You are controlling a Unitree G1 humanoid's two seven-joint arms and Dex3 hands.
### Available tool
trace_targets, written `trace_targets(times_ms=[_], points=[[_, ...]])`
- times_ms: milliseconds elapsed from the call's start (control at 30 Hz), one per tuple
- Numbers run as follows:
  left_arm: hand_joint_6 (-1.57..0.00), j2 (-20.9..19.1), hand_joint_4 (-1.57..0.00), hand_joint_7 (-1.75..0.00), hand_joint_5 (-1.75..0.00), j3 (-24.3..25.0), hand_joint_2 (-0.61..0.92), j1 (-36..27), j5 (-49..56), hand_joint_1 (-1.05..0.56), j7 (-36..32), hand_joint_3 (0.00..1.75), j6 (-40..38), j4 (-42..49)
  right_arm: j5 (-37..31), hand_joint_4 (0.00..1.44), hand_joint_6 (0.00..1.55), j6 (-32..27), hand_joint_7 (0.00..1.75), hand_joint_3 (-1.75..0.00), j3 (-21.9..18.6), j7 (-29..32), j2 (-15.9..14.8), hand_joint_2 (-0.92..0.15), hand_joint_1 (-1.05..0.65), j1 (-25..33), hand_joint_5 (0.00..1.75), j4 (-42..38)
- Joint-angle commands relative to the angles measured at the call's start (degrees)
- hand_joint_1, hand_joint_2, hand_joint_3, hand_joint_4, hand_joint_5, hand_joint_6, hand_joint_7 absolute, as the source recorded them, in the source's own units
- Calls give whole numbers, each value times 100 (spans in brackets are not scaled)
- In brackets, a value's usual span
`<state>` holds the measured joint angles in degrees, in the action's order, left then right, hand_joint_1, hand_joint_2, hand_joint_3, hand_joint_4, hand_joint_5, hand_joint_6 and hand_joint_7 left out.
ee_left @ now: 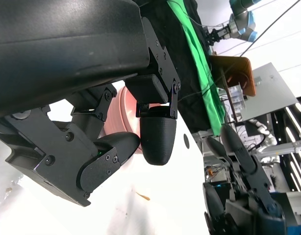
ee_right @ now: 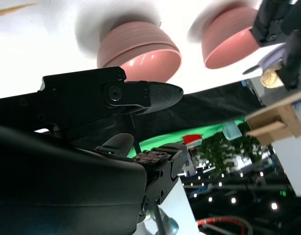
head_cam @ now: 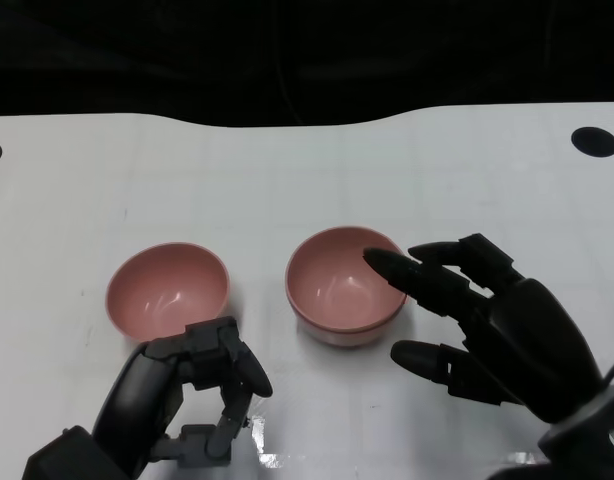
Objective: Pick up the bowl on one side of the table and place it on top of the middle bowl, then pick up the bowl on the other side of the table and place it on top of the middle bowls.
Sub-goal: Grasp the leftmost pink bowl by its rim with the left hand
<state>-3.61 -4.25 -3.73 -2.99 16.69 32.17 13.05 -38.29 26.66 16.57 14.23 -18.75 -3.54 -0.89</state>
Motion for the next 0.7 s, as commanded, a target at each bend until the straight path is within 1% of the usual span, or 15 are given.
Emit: trace_targets(times_ms=[33, 100, 133, 200, 233, 400, 433, 467, 500, 533, 600, 700], points=[[-80, -43, -77, -130, -166, 64, 41, -32, -98, -17, 0, 127, 12, 15, 192, 22, 56, 278, 16, -21, -194, 156, -91, -92, -51, 314, 92, 32], [-80, -43, -76, -130, -166, 74, 42, -36, -104, -17, -7, 127, 13, 3, 265, 24, 57, 378, 17, -22, -267, 183, -62, -92, -50, 470, 93, 62], [-79, -40, -76, -128, -164, 82, 43, -36, -111, -16, -13, 125, 12, -1, 314, 31, 63, 449, 21, -19, -309, 226, -43, -92, -45, 576, 97, 74], [-79, -27, -76, -125, -161, 96, 44, -40, -164, -16, -1, 123, -17, -18, 367, 38, 69, 627, 24, -17, -393, 344, -19, -92, -40, 770, 100, 87], [-79, -22, -76, -123, -159, 100, 45, -38, -194, -14, 7, 122, -23, -20, 392, 46, 74, 726, 27, -16, -427, 389, -11, -92, -35, 836, 104, 79], [-78, 43, -73, -112, -152, 94, 46, -78, -356, -9, 10, 121, -103, -116, 565, 65, 89, 1095, 39, -18, -583, 524, 54, -91, -22, 1126, 116, -4], [-76, 57, -71, -111, -151, 95, 46, -84, -358, -8, -4, 121, -92, -125, 592, 68, 90, 1166, 48, -28, -610, 539, 69, -85, -19, 1151, 119, -44], [-74, 82, -69, -109, -149, 106, 46, -79, -375, -7, -17, 121, -36, -107, 652, 71, 88, 1245, 61, -57, -643, 551, 80, -70, -16, 1192, 122, -100], [-71, 100, -67, -108, -148, 117, 46, -74, -385, -7, -30, 121, -2, -101, 714, 74, 89, 1316, 70, -80, -673, 562, 94, -58, -14, 1224, 125, -160], [-67, 112, -65, -108, -147, 125, 46, -71, -394, -7, -34, 120, 16, -98, 753, 78, 90, 1367, 77, -97, -696, 565, 106, -49, -11, 1241, 128, -204], [-65, 112, -64, -108, -147, 150, 46, -68, -362, -7, -63, 118, 5, -129, 813, 80, 91, 1455, 82, -107, -736, 576, 149, -44, -9, 1241, 130, -316], [-55, 57, -58, -99, -142, 216, 43, -53, -290, -10, -115, 115, -41, -264, 975, 84, 92, 1541, 98, -128, -796, 542, 260, -36, -5, 1226, 151, -545]])
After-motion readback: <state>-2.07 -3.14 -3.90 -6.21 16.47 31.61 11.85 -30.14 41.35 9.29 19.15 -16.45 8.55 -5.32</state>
